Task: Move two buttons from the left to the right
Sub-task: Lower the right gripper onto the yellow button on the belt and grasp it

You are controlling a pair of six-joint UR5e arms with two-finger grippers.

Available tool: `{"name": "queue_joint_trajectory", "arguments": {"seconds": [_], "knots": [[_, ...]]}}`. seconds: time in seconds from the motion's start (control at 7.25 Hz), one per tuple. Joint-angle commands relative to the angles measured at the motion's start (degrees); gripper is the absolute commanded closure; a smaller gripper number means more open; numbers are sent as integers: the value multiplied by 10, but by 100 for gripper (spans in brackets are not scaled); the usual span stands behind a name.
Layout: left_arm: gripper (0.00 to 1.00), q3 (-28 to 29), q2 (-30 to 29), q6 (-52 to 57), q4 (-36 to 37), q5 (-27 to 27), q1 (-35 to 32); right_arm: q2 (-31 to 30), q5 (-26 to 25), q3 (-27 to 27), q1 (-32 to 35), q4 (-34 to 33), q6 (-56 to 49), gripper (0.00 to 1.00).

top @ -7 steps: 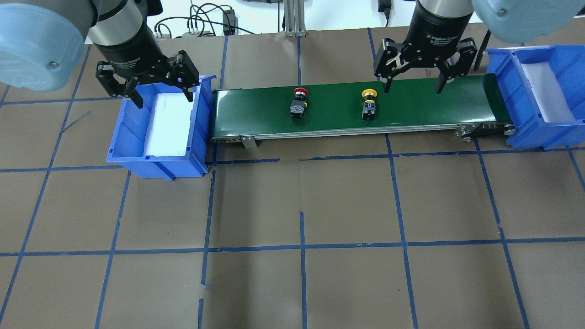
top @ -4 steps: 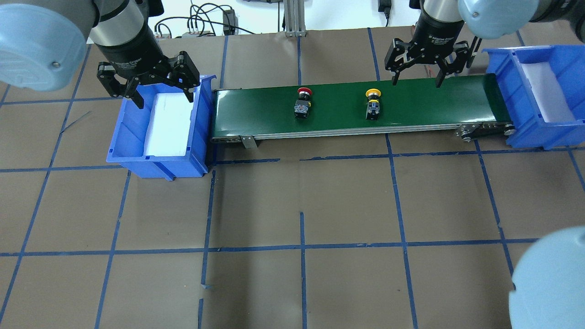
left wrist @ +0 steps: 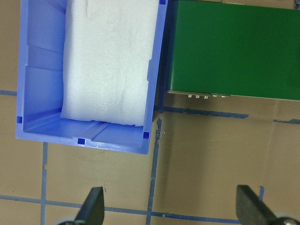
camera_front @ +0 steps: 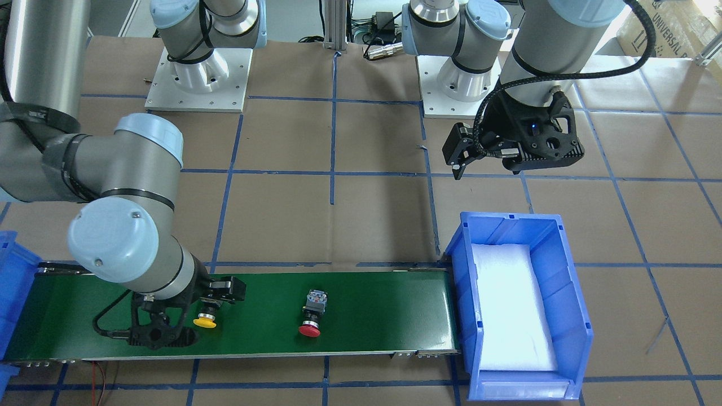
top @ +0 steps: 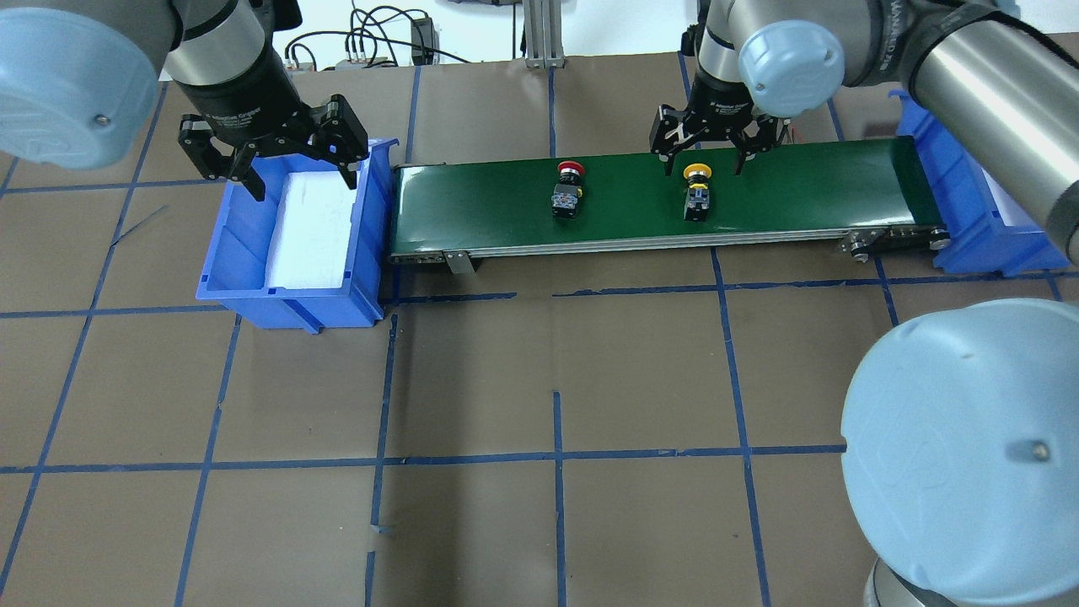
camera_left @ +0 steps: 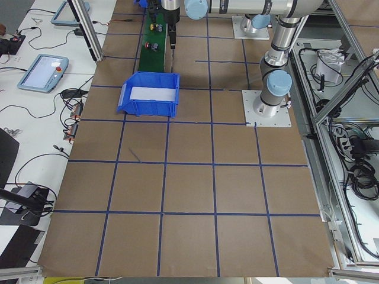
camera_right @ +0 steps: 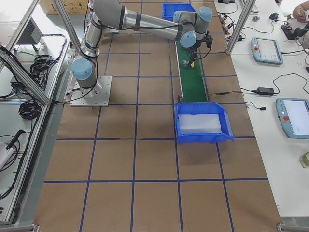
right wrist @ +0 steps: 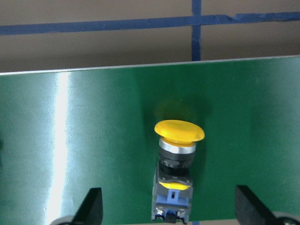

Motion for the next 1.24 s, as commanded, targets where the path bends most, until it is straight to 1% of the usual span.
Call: {"name": "queue_joint_trajectory", "arguments": {"seconds": [0.0,0.14,0.41,0.55,0.69,0.83,0.97,1.1], "knots": [[0,-1,1,0,-3,1,-1,20,-3,4,-12,-8,-10,0],[0,-1,0,0,-1,1,-1,20,1,6,-31,-1,-13,0],[0,-1,0,0,-1,1,-1,19,4,37,-33,-8,-8,7],[0,-1,0,0,-2,1,-1,19,5,36,-33,-8,-12,37],[0,-1,0,0,-2,1,-1,16,7,28,-32,-9,-19,73],[0,-1,0,0,-1,1,-1,18,8,24,-31,-11,-30,89],[0,-1,0,0,-1,1,-1,17,8,21,-36,-14,-39,92],[0,-1,0,0,-1,1,-1,14,29,8,-37,-17,-40,93]]}}
